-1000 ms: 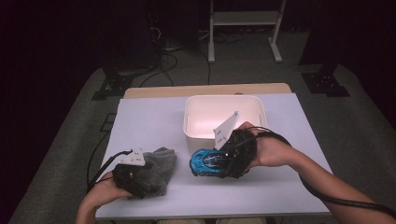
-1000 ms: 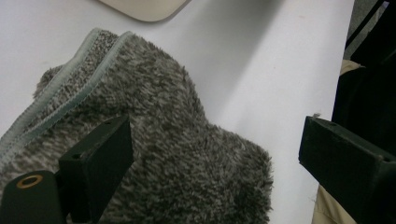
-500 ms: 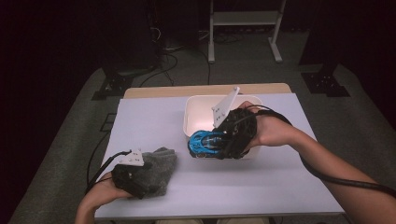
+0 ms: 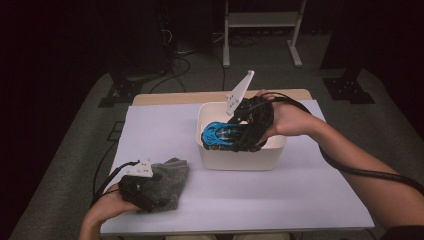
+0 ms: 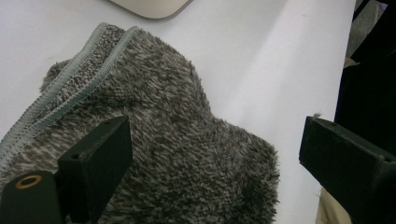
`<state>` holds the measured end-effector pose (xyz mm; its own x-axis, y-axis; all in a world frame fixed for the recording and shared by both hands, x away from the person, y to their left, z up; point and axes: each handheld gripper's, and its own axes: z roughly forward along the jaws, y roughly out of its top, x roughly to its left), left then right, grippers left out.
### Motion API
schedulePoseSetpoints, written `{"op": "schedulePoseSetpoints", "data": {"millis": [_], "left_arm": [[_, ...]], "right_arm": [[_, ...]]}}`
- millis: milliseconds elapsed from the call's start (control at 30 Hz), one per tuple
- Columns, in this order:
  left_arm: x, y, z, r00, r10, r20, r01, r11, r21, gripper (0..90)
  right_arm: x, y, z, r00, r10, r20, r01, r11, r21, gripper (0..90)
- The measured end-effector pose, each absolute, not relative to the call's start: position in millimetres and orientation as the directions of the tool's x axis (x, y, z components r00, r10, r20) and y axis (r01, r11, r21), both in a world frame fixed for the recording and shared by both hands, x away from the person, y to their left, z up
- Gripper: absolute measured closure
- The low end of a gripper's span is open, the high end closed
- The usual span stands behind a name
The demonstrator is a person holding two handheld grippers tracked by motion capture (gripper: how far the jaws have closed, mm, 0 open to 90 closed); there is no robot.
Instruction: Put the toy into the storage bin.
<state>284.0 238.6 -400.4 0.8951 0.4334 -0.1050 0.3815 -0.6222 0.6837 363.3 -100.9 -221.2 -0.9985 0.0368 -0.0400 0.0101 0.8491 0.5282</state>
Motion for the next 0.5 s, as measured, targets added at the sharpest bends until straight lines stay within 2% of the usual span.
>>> {"op": "schedulePoseSetpoints", "data": {"millis": [267, 500], "left_arm": [[283.7, 239.4, -400.8, 0.895, 0.433, -0.108, 0.382, -0.619, 0.686, 9.1], [283.2, 241.5, -401.4, 0.891, 0.441, -0.111, 0.39, -0.615, 0.686, 9.0]], "right_arm": [[384.2, -102.1, -214.6, -0.997, 0.057, -0.046, 0.025, 0.855, 0.519, 25.1], [404.9, -104.1, -222.4, -0.996, 0.083, -0.028, 0.056, 0.852, 0.521, 25.1]]}}
